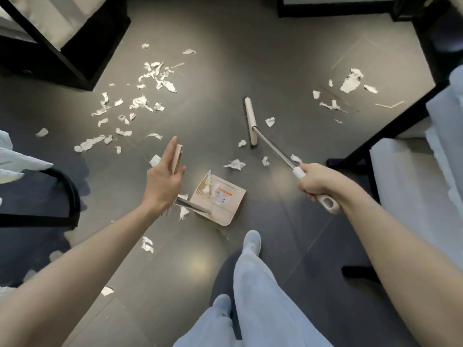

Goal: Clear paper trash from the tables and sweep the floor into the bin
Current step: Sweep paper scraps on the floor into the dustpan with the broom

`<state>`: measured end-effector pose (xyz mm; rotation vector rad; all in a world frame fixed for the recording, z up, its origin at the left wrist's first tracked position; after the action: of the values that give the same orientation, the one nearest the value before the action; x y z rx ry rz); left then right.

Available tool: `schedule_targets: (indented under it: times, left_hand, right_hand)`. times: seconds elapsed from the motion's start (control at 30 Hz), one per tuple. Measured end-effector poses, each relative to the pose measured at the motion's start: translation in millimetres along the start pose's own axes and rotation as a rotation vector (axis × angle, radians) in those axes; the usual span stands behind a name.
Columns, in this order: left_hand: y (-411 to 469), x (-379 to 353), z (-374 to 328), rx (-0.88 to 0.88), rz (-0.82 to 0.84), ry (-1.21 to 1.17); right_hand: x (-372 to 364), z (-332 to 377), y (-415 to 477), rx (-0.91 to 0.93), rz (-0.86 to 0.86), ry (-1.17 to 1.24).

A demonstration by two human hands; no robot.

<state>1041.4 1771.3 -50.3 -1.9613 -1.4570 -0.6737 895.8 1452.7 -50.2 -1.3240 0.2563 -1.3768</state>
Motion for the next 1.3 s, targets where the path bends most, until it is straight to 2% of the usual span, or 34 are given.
schedule_targets:
  times: [0.13,0.23,0.47,0.57,0.77,1.03,1.13,1.3]
  left_hand:
    - [42.1,-4.5,-13.2,0.014,-0.053,0.025]
    - [57.0,-8.0,-19.4,0.018,-0.080,0.028]
    - [94.8,-19.3,-47.0,-0.037,-0.059,0.052]
    - [108.9,-23.0,-54.0,-0.064,-0.023,0.065]
    - [125.7,-23.7,-53.9,-0.103,0.065,0.017]
    - [157.6,-46.8,-88.6,-0.269,0.258,0.013]
    - [168.5,-64.3,-108.3,-0.340,0.345,-0.020]
    - [198.1,-93.1,-142.3,-0.452,0.374,0.150]
  right_hand:
    - [21.6,10.5,67.4,-0.011,0.000,-0.098]
    - [21.1,-3.1,91.2,-0.026,0.067,-0.158]
    - [10.2,-40.6,48.2,-0.126,0.309,-0.202]
    - [31.0,-47.1,24.2,-0.162,0.348,-0.120]
    - [62.9,-51.5,-11.7,-0.216,0.264,0.114]
    - [52.4,-76.2,-28.0,-0.328,0.025,0.414]
    - [47.7,-84.7,-20.1,-0.391,-0.067,0.441]
    - [37.7,-88.9,5.1,-0.484,-0.175,0.441]
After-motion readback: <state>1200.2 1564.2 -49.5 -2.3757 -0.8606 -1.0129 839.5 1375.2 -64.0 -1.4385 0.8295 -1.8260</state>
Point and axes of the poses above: each hand's wrist, its own y-axis towards the middle knuckle, its own x-axis out of the back of the hand, z = x × y, the point moved 7 cm from there along y, towards the middle knuckle, and after that the axes turned 9 degrees about y, right-handed, at the moved point
